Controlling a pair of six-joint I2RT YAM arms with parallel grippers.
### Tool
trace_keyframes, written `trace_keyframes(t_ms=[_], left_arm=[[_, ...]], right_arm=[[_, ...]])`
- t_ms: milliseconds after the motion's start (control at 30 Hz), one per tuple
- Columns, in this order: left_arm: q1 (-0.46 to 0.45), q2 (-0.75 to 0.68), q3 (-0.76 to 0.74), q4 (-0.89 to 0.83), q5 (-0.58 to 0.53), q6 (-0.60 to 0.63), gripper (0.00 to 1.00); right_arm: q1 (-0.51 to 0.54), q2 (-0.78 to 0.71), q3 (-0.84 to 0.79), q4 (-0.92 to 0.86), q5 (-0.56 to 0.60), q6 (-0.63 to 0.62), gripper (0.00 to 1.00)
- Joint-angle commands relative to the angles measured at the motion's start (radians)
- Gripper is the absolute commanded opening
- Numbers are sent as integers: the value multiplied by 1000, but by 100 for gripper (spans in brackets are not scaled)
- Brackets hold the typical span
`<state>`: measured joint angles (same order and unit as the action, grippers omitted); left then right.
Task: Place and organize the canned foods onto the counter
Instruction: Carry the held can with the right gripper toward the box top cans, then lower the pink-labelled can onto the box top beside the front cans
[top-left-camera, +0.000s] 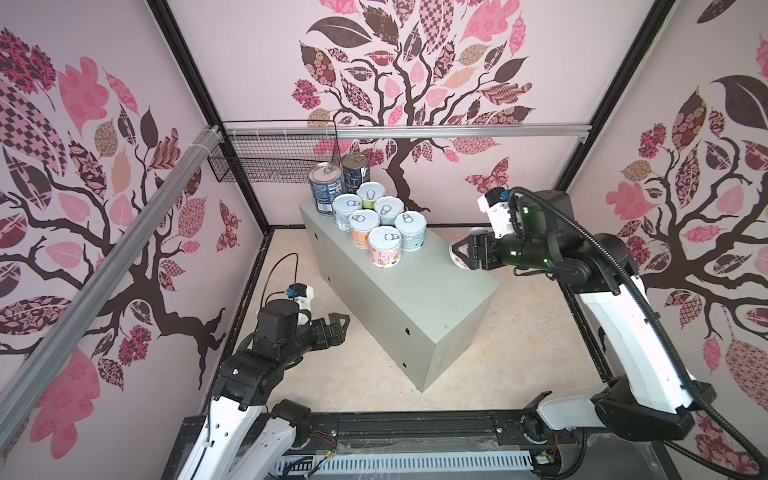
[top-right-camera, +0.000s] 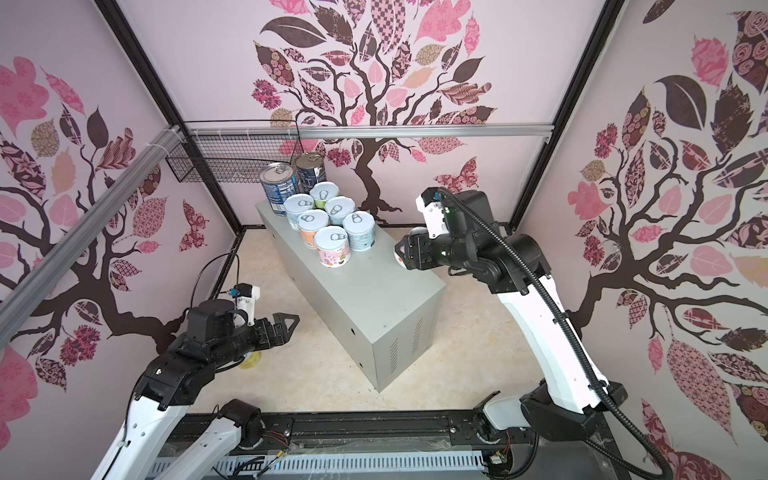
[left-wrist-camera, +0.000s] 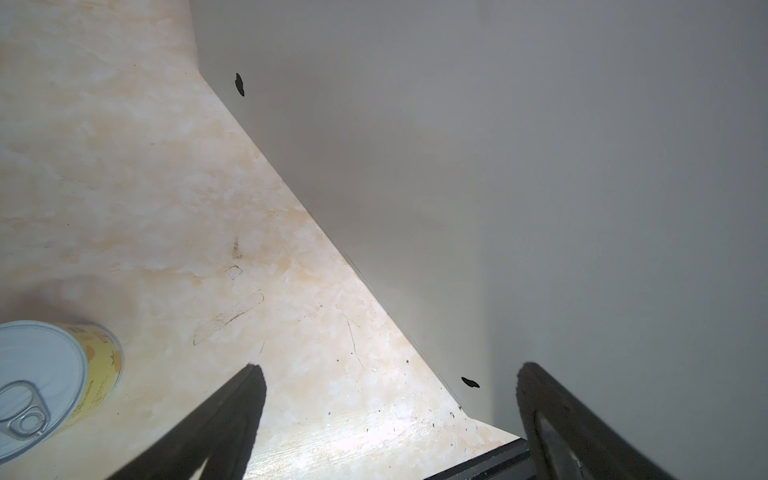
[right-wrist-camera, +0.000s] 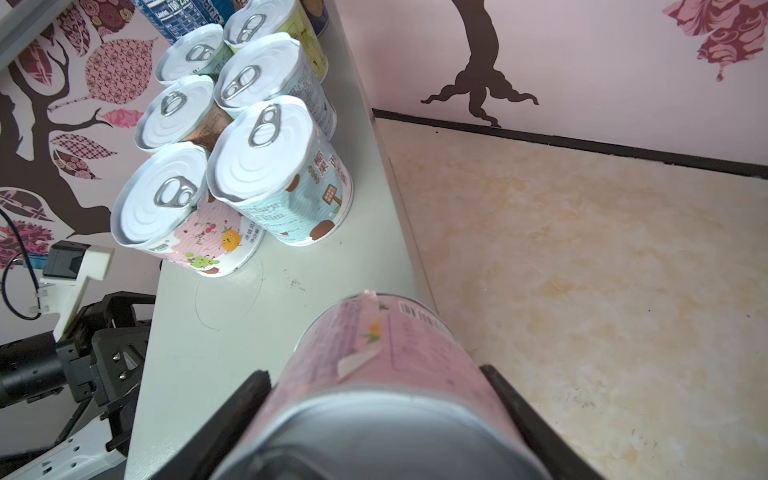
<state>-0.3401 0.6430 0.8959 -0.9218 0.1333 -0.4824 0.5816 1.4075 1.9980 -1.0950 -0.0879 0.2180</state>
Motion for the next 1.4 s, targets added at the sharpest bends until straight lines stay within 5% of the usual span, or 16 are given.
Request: trace_keyframes(t_ms=[0,600,1367], left_arm=[[5,-8,-20,24,-8,18,98],[4,22,-23,63,-30,36,98],[4,51,-16,102,-31,28,98]], right_arm=[[30,39,63,12,60,-13,47],[103,145,114,11,74,-38,52],[120,188,93,30,51,-103,79]])
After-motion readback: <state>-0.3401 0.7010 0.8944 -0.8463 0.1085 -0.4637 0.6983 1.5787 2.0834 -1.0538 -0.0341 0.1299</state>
